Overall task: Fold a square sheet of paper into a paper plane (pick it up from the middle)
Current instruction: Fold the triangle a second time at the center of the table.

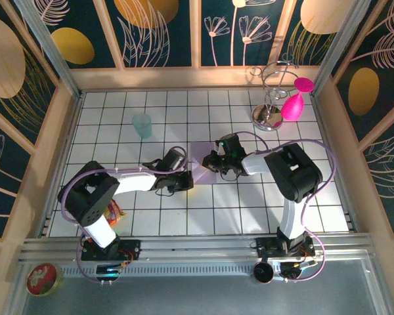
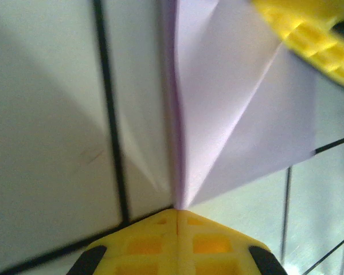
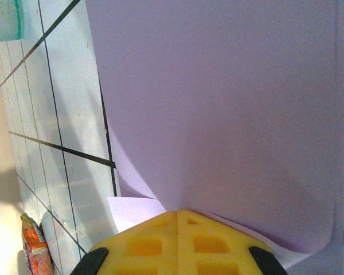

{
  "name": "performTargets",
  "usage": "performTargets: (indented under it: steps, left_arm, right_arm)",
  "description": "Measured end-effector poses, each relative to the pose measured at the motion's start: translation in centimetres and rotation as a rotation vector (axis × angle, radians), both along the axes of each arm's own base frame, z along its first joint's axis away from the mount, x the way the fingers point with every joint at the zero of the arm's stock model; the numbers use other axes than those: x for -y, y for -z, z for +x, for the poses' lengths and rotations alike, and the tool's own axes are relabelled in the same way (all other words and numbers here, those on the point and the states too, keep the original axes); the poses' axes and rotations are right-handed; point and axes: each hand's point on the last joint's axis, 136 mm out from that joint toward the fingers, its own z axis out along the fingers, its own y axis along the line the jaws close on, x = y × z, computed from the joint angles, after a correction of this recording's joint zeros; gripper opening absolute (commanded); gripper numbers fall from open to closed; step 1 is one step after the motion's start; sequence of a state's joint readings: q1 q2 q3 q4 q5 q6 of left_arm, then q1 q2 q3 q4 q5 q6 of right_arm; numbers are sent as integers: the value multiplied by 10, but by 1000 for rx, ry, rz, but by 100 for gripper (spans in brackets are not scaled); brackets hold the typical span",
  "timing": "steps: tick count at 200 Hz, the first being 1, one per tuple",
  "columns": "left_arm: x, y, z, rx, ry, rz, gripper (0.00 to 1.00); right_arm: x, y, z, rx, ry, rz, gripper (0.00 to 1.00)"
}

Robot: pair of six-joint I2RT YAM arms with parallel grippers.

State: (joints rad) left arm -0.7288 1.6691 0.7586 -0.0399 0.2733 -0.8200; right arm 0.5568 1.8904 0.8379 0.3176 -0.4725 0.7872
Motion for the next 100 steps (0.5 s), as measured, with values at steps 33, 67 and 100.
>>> performTargets:
  steps: [33, 67, 100]
  left_arm:
    - [-6, -29, 2, 55, -13, -2, 0]
    - [23, -58, 31, 140, -18, -105, 0]
    - [36, -36, 46, 115, -26, -87, 0]
  right_arm:
    - [0, 0, 0, 2, -1, 2, 0]
    - [0, 0, 0, 2, -1, 3, 0]
    - [-1, -1, 0, 0, -2, 3, 0]
